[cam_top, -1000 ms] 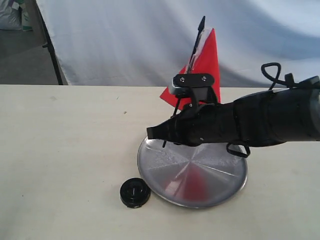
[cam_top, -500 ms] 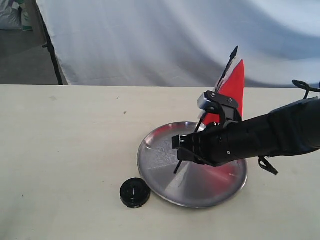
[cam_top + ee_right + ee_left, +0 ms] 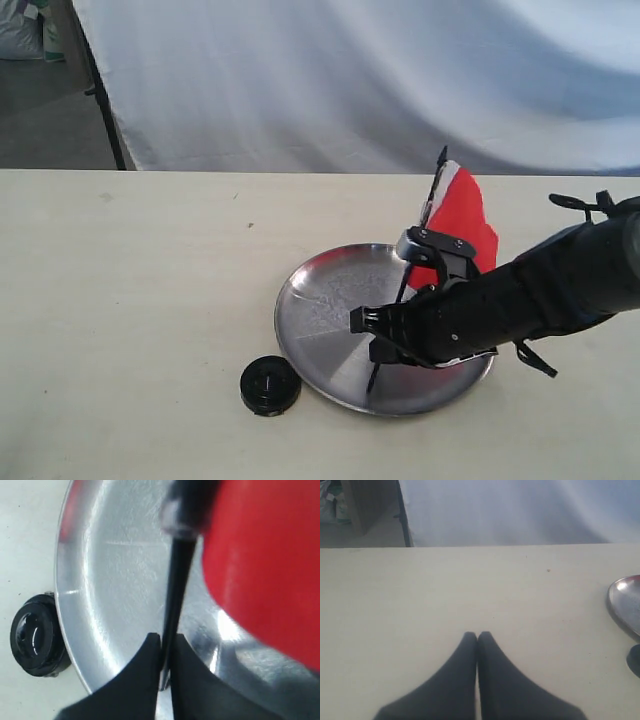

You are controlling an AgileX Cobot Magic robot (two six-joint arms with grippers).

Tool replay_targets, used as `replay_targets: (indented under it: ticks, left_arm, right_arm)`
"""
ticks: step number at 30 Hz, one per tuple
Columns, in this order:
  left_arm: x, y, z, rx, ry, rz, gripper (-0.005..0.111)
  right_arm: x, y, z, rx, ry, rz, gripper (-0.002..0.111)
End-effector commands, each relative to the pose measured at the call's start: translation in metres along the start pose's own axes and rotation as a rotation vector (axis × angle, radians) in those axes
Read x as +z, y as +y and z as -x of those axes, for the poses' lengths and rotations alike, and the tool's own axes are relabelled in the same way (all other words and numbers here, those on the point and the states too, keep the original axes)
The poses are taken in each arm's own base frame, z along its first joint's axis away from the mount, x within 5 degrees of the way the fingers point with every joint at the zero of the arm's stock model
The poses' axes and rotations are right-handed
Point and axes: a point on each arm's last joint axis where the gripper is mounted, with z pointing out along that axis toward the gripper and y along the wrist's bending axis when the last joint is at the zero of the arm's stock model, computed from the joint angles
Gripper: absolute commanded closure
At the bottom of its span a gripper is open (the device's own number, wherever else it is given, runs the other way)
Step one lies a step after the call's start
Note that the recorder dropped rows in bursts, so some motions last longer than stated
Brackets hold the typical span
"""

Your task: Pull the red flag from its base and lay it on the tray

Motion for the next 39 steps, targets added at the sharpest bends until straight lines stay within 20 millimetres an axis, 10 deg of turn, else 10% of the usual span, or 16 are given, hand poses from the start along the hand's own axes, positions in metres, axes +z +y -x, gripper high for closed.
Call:
replay_targets:
  ticks: [1, 5, 10, 18, 21, 26, 39]
  left_arm:
    - [0.000, 0.000, -0.001, -0.007, -0.001, -0.001, 0.107]
    - [0.000, 0.000, -0.001, -0.007, -0.001, -0.001, 0.107]
    - [0.000, 0.000, -0.001, -0.007, -0.001, -0.001, 0.107]
    - [0.000, 0.000, -0.001, -0.007, -0.001, -0.001, 0.107]
    - [0.000, 0.000, -0.001, -0.007, -0.001, -0.001, 0.107]
    - [0.000, 0.000, -0.001, -0.007, -0.001, -0.001, 0.107]
    - [0.000, 0.000, -0.001, -0.007, -0.001, -0.001, 0.107]
  right_arm:
    - [0.007, -0.008, -0.003, -0.013, 0.022, -0.027, 0.083]
    - [0.007, -0.008, -0.003, -0.019, 0.022, -0.027, 0.051]
    - [-0.003, 0.000, 0.001, -0.037, 0.005, 0.011, 0.051]
    - [-0.082, 0.046, 0.020, -0.127, -0.196, 0.161, 0.051]
    - [-0.119, 0.064, 0.020, -0.188, -0.279, 0.221, 0.061]
    - [-0.178, 0.089, 0.002, -0.373, -0.372, 0.295, 0.108]
    - [-0.243, 0.068, -0.088, -0.489, -0.723, 0.166, 0.108]
